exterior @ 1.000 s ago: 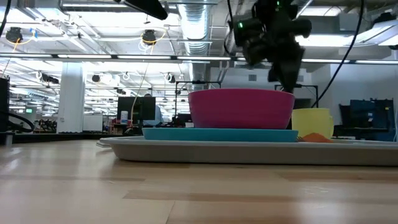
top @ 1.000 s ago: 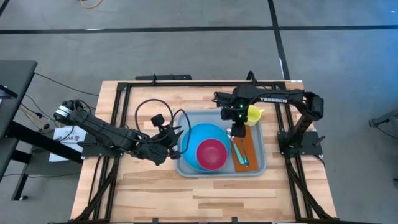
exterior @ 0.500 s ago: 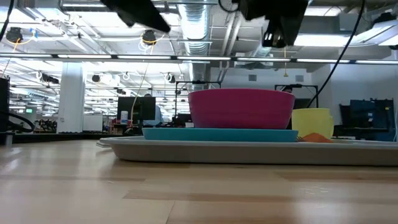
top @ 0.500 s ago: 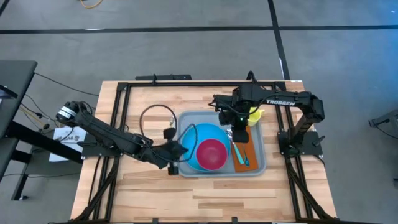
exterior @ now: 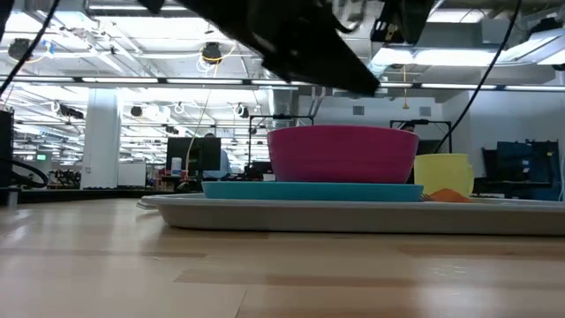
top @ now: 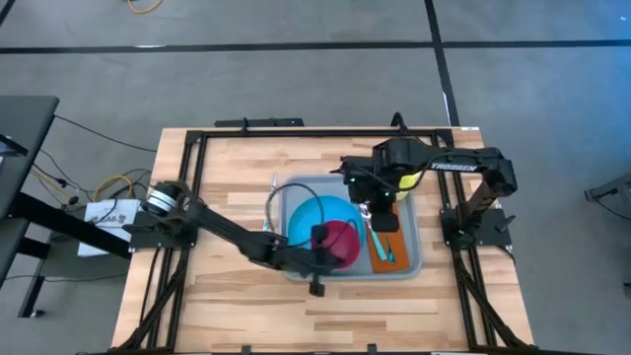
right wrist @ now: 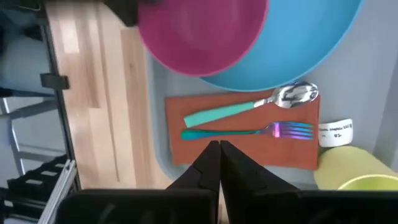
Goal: Set up tray
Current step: Adjust the red bowl on the blue plate
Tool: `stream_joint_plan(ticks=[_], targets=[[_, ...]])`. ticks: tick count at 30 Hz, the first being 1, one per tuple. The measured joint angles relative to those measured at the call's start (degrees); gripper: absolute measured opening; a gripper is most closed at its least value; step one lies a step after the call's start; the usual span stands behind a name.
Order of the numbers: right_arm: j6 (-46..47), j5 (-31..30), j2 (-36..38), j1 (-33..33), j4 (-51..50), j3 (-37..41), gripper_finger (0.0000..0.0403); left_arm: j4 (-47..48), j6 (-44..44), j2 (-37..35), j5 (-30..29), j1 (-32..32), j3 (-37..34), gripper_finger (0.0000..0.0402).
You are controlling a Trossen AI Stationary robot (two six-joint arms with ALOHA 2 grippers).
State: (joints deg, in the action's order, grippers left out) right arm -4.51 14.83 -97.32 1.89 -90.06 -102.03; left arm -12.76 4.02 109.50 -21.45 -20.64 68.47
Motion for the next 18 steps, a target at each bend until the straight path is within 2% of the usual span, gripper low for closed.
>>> stream_joint_plan(ticks=[4, 10, 14, 18], targets=[[0.5, -0.2, 2.1, 0.0, -0.1, -0.2, 0.0002, 9.8, 0.5, 5.9, 0.4, -0.1, 10.9, 0.0000], [4.7, -3.1, 6.5, -0.4, 1.0, -0.3, 0.0001, 23.9, -4.6, 13.5, 0.3, 0.8, 25.3, 0.0000], [6.8, -4.7, 8.8, -0.9, 1.8, -0.2, 0.0001, 30.8, -8.9, 16.9, 0.8, 1.9, 29.8, 0.0000], [7.6, -6.1, 10.4, -2.4, 3.1, -0.2, 0.0001, 33.9, -12.1, 17.4, 0.0, 3.2, 29.8, 0.0000]])
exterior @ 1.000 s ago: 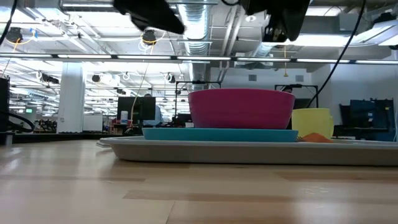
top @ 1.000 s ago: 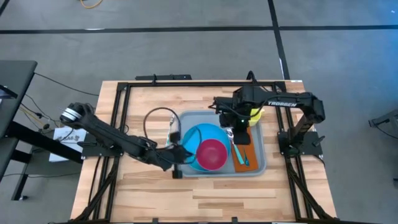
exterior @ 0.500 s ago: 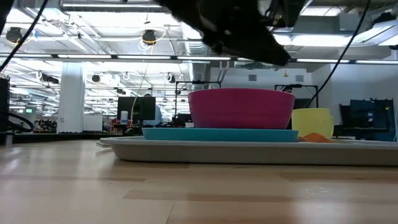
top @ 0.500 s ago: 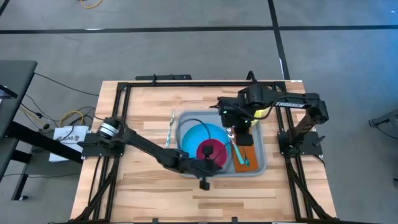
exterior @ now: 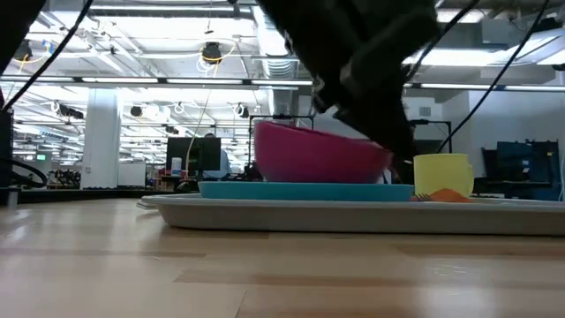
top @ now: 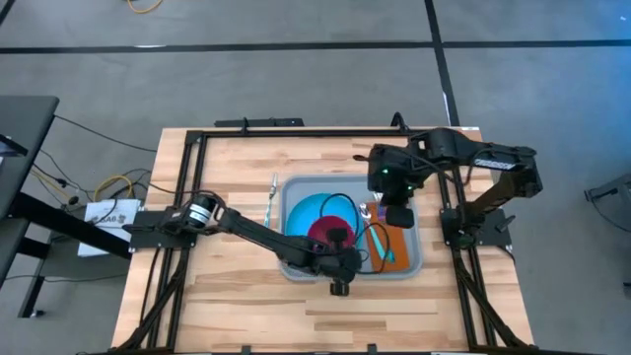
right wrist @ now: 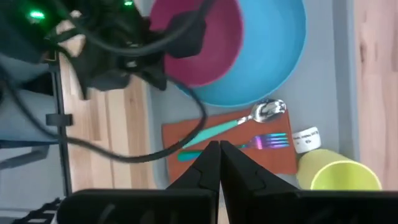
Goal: Set up tray
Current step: Adjust the red bowl on the blue plate
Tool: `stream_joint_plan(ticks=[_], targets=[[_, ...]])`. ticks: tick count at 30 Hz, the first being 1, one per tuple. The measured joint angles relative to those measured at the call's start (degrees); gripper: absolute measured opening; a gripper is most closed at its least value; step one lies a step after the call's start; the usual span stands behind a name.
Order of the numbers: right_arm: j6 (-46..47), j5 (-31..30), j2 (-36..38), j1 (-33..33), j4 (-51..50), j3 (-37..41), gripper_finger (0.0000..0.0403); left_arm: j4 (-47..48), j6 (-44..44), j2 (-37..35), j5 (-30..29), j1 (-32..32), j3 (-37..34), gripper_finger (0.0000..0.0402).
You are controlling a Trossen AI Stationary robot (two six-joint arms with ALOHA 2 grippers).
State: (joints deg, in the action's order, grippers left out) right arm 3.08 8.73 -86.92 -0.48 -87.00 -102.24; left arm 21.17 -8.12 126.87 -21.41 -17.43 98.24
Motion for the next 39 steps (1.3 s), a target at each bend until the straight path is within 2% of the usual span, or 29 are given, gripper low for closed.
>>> stream_joint_plan(ticks=[5, 11, 17, 21, 24, 27, 29, 30, 31, 35, 37, 39], targets=[[0.0, -1.5, 0.4, -2.5, 0.5, 0.0, 0.0001, 4.8, -1.2, -0.7, -6.2, 0.7, 0.0, 0.0000], [-0.4, -1.5, 0.4, -4.3, 0.5, 0.0, 0.0001, 6.0, -0.5, -0.7, -4.9, 1.2, 0.1, 0.0000], [-0.5, -1.5, 0.4, -4.8, 0.8, 0.0, 0.0001, 7.3, 5.8, -1.1, -4.4, -0.2, 5.7, 0.0000], [-0.5, -1.5, 0.4, -4.8, 0.7, 0.0, 0.0000, 19.6, 7.5, -1.1, -6.0, -1.3, 12.2, 0.0000], [-0.5, -1.5, 0.4, -4.8, 0.7, 0.0, 0.0001, 34.7, 4.8, -1.2, -8.7, -2.2, 17.3, 0.0000], [-0.5, -1.5, 0.4, -5.0, 0.7, 0.0, 0.0001, 53.4, -3.5, -1.2, -13.9, -3.6, 21.9, 0.0000], [-0.6, -1.6, 0.4, -5.3, 0.7, 0.0, 0.0000, 67.7, -12.8, -1.2, -18.1, -4.9, 24.1, 0.0000], [-1.0, -1.6, 0.4, -5.5, 0.7, 0.0, 0.0001, 70.4, -17.1, -1.7, -20.8, -5.6, 24.0, 0.0000], [-1.5, -1.6, 0.4, -5.8, 0.7, 0.0, 0.0001, 68.9, -19.3, -2.8, -22.7, -6.0, 23.1, 0.0000], [-1.8, -2.8, 0.5, -6.9, 1.1, 0.4, 0.0000, 67.6, -21.4, -11.6, -20.8, -8.1, 14.8, 0.0000], [-1.3, -3.6, 0.4, -7.4, 0.9, 0.6, 0.0001, 68.8, -31.7, -15.2, -24.5, -8.4, 8.0, 0.0000], [-1.2, -4.4, 0.5, -8.1, 1.3, 1.0, 0.0001, 67.0, -37.6, -19.8, -24.8, -8.2, -1.4, 0.0000]])
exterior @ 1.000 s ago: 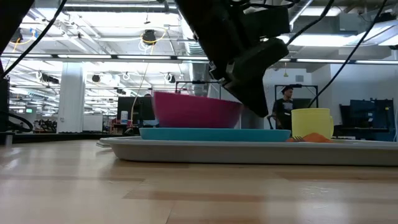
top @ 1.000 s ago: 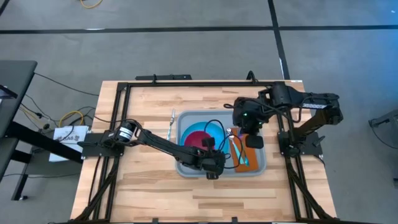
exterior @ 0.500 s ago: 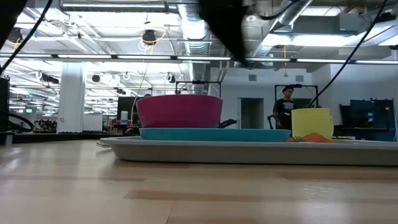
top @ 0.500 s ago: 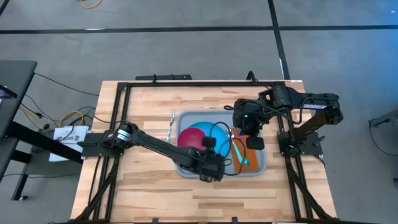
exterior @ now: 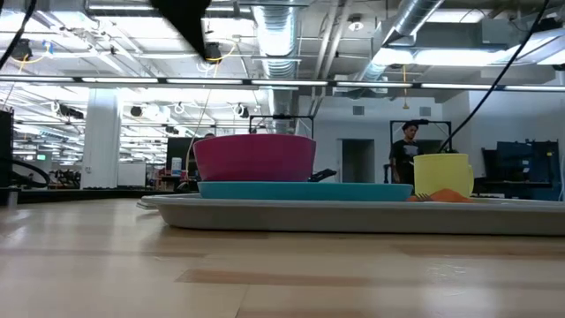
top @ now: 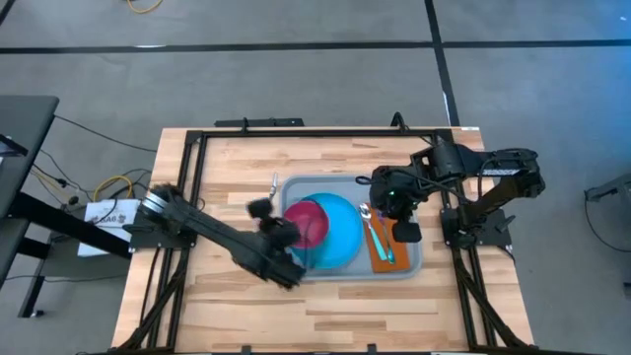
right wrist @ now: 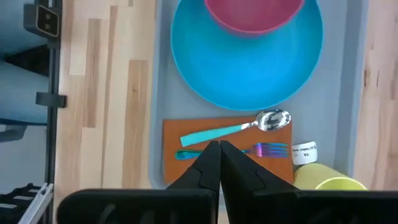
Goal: Set up tray
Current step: Adjust the red bowl on the blue plate
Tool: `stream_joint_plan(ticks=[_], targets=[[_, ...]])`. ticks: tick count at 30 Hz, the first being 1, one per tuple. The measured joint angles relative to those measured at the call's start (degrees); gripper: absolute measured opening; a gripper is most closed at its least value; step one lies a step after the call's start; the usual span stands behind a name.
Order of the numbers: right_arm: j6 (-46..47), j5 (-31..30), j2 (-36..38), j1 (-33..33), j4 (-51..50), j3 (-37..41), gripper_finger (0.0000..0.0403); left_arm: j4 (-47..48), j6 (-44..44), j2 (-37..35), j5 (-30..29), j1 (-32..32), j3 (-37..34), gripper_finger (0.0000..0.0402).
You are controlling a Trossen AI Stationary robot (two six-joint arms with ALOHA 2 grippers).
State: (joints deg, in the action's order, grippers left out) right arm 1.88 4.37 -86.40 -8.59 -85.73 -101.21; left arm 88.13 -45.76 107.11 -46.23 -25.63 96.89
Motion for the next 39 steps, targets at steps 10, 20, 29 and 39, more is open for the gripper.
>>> stream_joint_plan(ticks=[10, 20, 29, 39], targets=[[-0.4, 0.1, -0.1, 0.1, 2.4, 1.3, 0.0000, -32.0, 0.5, -18.7, 11.1, 1.7, -38.1, 0.0000], [-0.8, 0.2, -0.1, 2.0, 3.6, 1.3, 0.0001, -64.5, 11.5, -19.7, 14.2, 11.7, -52.0, 0.0000], [-1.0, 0.2, -0.1, 2.0, 3.7, 1.3, 0.0001, -77.9, 19.2, -19.7, 23.1, 16.5, -52.0, 0.0000], [-0.9, 0.2, -0.1, 2.0, 3.8, 1.3, 0.0000, -80.2, 19.4, -18.7, 24.9, 16.5, -52.0, 0.0000]])
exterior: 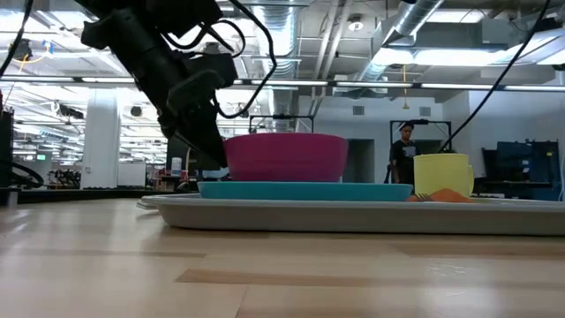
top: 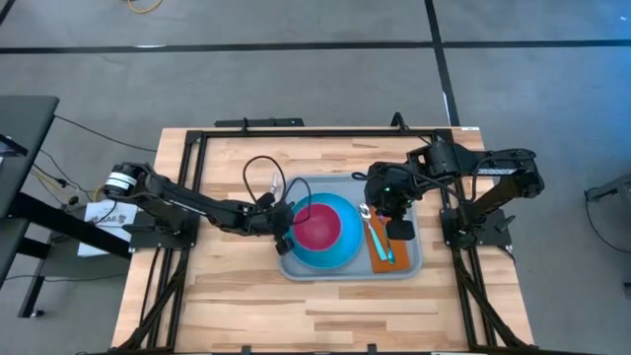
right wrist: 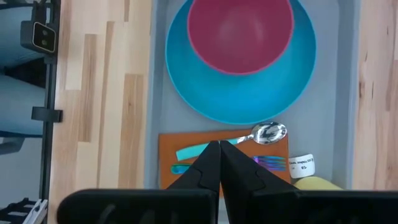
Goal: Set up tray
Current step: Adjust the red bowl on the blue plate, then put the blue patterned knife on the brown napkin to the right of the purple fork
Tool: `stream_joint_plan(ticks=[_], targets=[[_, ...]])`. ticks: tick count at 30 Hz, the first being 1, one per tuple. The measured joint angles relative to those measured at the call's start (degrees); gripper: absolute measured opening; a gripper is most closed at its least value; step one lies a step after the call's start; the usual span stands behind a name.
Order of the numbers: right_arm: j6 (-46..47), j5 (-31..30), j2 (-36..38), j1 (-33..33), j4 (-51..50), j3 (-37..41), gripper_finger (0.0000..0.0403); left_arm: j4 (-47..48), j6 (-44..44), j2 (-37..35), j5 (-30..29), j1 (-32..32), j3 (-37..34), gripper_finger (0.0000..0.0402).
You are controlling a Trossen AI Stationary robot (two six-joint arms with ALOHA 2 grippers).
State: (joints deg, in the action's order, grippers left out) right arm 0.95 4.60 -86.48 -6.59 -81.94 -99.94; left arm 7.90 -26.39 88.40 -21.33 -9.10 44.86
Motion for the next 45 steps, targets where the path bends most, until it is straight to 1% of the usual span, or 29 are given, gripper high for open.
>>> stream_joint_plan(ticks=[2, 4, 6, 9, 11, 14, 17, 19, 21, 25, 31, 33, 35, 40, 45], targets=[[0.0, 0.0, 0.0, 0.0, 0.2, 0.0, 0.0000, -2.2, 0.5, 1.2, 0.7, 0.0, 0.0, 0.0000], [0.1, 0.0, 0.0, 0.0, 0.2, 0.0, 0.0000, -1.6, 1.1, 1.8, 0.9, 0.0, 0.0, 0.0000], [0.1, 0.0, 0.0, 0.0, 0.2, 0.0, 0.0000, -1.3, 1.1, 1.8, -0.4, 0.0, 0.0, 0.0000], [0.0, 0.0, 0.0, 0.0, 0.2, 0.0, 0.0000, -0.8, 1.5, 0.6, -0.4, -0.3, 0.7, 0.0000], [0.0, 0.0, 0.0, 0.0, 0.2, 0.0, 0.0000, 0.4, 2.6, -0.5, -0.1, -0.8, 2.4, 0.0000], [0.1, 0.0, 0.0, 0.0, 0.2, 0.0, 0.0000, 10.7, 1.6, -2.1, -2.2, -1.5, 6.0, 0.0000], [0.1, 0.0, 0.0, -0.1, 0.2, 0.0, 0.0000, 22.7, -3.5, -3.1, -6.4, -1.8, 9.2, 0.0000], [0.1, 0.0, 0.0, -0.1, 0.2, 0.0, 0.0000, 26.8, -7.1, -3.2, -8.2, -1.8, 9.7, 0.0001], [0.1, 0.0, 0.0, -0.1, 0.4, 0.0, 0.0000, 30.1, -8.2, -3.2, -6.9, -1.7, 9.7, 0.0005], [0.1, 0.0, 0.0, 0.0, 0.7, 0.0, 0.0000, 33.9, -7.2, -1.7, -1.4, -0.9, 9.7, 0.0026], [0.1, 0.0, 0.0, -0.1, 0.8, 0.0, 0.0000, 34.9, -6.7, 2.6, -3.1, 0.7, 9.6, 0.0074], [0.1, 0.0, 0.0, -0.1, 0.8, 0.0, 0.0000, 34.9, -6.9, 4.3, -4.5, 1.5, 9.6, 0.0088], [0.1, 0.0, 0.0, -0.1, 0.9, 0.0, 0.0000, 35.0, -7.9, 5.9, -4.5, 2.7, 9.6, 0.0098], [0.1, 0.0, 0.0, -0.1, 1.0, 0.0, 0.0000, 35.2, -9.0, 9.1, -2.9, 6.1, 9.6, 0.0113], [0.1, 0.0, 0.0, -0.1, 1.0, 0.0, 0.0000, 33.3, -8.2, 10.9, -1.0, 8.9, 9.6, 0.0114]])
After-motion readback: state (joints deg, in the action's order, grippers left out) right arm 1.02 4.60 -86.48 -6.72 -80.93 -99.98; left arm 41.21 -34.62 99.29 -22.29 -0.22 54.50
